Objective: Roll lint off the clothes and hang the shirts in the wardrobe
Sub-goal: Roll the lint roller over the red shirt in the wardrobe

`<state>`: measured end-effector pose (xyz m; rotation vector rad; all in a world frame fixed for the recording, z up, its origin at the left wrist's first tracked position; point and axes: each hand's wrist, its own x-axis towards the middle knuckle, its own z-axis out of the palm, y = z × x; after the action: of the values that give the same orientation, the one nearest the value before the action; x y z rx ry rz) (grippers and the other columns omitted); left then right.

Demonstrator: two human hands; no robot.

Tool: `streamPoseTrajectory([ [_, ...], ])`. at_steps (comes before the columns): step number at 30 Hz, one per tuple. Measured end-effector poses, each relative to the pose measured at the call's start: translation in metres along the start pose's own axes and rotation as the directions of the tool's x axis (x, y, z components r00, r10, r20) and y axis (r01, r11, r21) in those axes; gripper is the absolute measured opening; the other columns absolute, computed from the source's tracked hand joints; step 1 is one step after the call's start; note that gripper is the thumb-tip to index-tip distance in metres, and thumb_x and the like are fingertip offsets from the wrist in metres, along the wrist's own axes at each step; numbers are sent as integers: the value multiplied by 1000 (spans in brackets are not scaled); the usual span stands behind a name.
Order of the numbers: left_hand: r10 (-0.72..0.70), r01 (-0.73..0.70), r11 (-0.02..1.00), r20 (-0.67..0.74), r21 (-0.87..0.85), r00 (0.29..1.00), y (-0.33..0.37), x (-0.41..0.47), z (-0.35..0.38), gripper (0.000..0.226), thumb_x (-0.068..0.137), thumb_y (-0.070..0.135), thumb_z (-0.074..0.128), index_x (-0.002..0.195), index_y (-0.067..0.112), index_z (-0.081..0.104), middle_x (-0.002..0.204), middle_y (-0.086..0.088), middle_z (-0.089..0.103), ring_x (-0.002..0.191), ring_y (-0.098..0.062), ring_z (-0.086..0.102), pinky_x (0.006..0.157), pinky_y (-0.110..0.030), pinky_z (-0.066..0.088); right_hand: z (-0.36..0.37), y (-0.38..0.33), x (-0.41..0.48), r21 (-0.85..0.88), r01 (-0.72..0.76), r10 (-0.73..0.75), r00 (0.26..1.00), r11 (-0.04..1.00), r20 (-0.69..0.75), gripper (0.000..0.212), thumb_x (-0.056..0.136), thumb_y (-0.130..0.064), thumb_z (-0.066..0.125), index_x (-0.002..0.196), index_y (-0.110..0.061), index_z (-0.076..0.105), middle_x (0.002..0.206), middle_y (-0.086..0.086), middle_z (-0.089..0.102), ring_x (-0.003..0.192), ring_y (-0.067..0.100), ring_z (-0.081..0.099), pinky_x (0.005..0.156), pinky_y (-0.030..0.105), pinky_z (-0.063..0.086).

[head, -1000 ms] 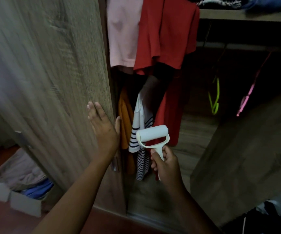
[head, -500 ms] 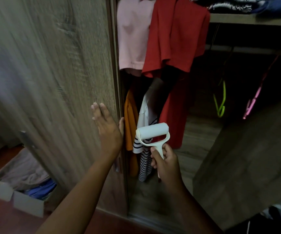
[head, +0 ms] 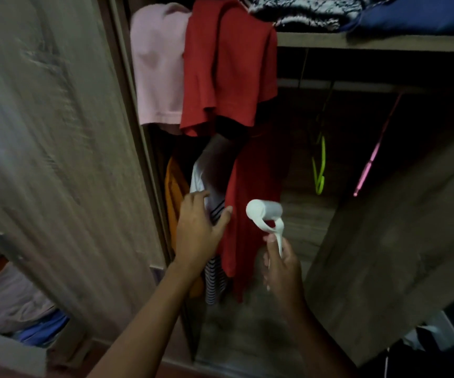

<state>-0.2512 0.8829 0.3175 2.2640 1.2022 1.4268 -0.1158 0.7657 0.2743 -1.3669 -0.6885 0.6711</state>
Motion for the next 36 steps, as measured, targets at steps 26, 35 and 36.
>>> streamPoseTrajectory([
  [26, -486, 455, 832, -24, -316, 873, 2, -30, 19, 43, 98, 51, 47, 94, 14, 70, 84, -10, 72, 79, -23, 69, 74, -54, 56, -9, 92, 74, -97, 129, -67, 874, 987, 482, 13, 99, -42, 56, 88, -36, 61, 64, -16, 53, 57, 0, 49, 58, 23, 39],
  [35, -506, 460, 844, -128, -274, 853, 29, -32, 10, 44, 107, 32, 47, 65, 20, 51, 52, 13, 46, 51, -3, 39, 51, -27, 32, -22, 70, 65, -97, 200, -135, 880, 975, 456, 31, 98, -16, 62, 69, -19, 52, 54, -13, 44, 50, 1, 39, 50, 17, 34],
  [36, -503, 460, 848, -126, -264, 855, 31, -32, 10, 44, 107, 32, 47, 64, 21, 50, 51, 13, 46, 50, -3, 40, 51, -27, 32, -17, 55, 72, -69, 208, -160, 892, 976, 423, 33, 99, -16, 62, 68, -20, 50, 53, -12, 43, 48, 1, 39, 49, 18, 33],
])
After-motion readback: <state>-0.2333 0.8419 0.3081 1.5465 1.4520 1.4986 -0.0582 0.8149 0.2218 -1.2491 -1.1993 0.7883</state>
